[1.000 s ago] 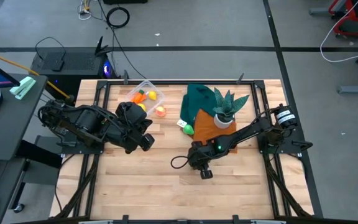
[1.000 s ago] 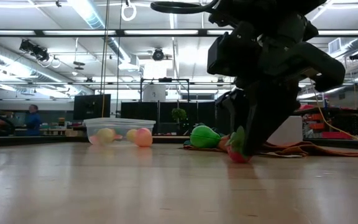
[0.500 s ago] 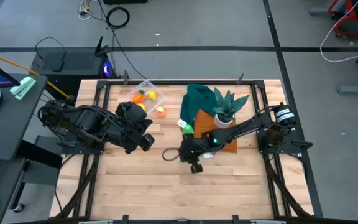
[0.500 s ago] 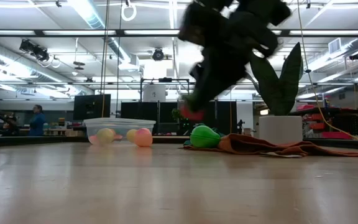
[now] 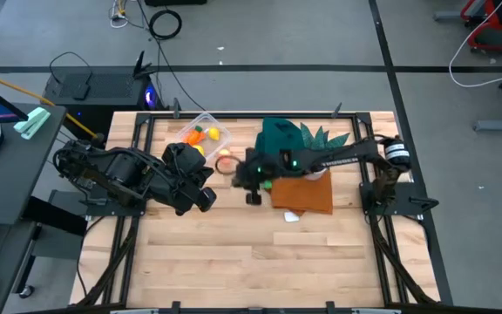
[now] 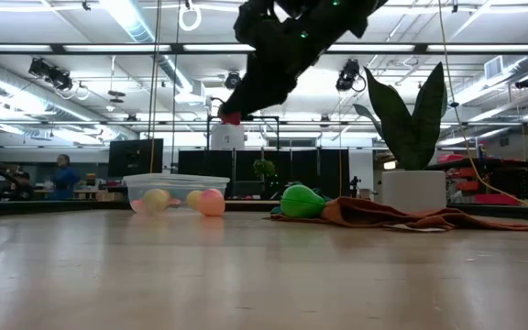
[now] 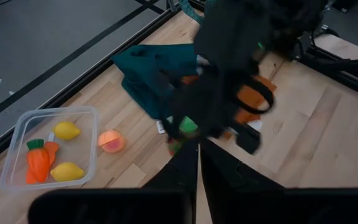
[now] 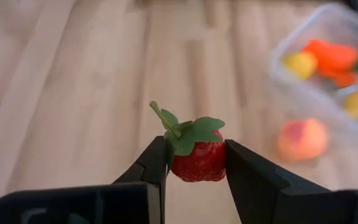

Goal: Pick and placing Produce into tupperware
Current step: Put the strawberry into the transparent container

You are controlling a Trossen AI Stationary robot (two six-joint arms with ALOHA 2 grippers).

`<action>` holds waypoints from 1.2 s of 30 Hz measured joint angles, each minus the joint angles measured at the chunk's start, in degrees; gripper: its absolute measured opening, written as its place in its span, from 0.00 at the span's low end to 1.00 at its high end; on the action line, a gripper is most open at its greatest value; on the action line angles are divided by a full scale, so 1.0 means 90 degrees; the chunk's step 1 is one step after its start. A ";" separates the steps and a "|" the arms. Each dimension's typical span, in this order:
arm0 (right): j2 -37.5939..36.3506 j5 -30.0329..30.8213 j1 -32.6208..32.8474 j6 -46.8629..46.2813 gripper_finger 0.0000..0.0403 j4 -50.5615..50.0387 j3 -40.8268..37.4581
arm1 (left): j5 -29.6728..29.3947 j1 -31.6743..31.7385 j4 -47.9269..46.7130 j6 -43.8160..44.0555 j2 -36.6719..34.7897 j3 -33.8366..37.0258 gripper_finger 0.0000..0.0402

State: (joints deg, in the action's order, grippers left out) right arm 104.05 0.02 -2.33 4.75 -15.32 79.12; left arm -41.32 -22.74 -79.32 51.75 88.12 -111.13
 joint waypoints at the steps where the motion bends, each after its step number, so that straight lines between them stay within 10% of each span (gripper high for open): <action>1: 0.0000 0.0002 -0.0103 0.0000 0.22 0.0070 0.0046 | 0.0000 0.0000 0.0000 0.0000 0.0000 0.0000 0.05; 20: 0.0387 -0.0106 -0.1449 -0.0403 0.22 0.1261 0.0794 | 0.0057 0.0000 0.0016 0.0015 -0.0002 0.0000 0.07; 36: 0.3316 -0.0216 -0.1793 -0.0228 0.22 -0.0658 0.4839 | 0.0075 0.0000 0.0011 0.0150 -0.0005 0.0000 0.06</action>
State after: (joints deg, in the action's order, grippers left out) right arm 133.89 -1.92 -18.46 2.70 -21.24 122.67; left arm -40.64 -22.74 -79.22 53.10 88.07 -111.13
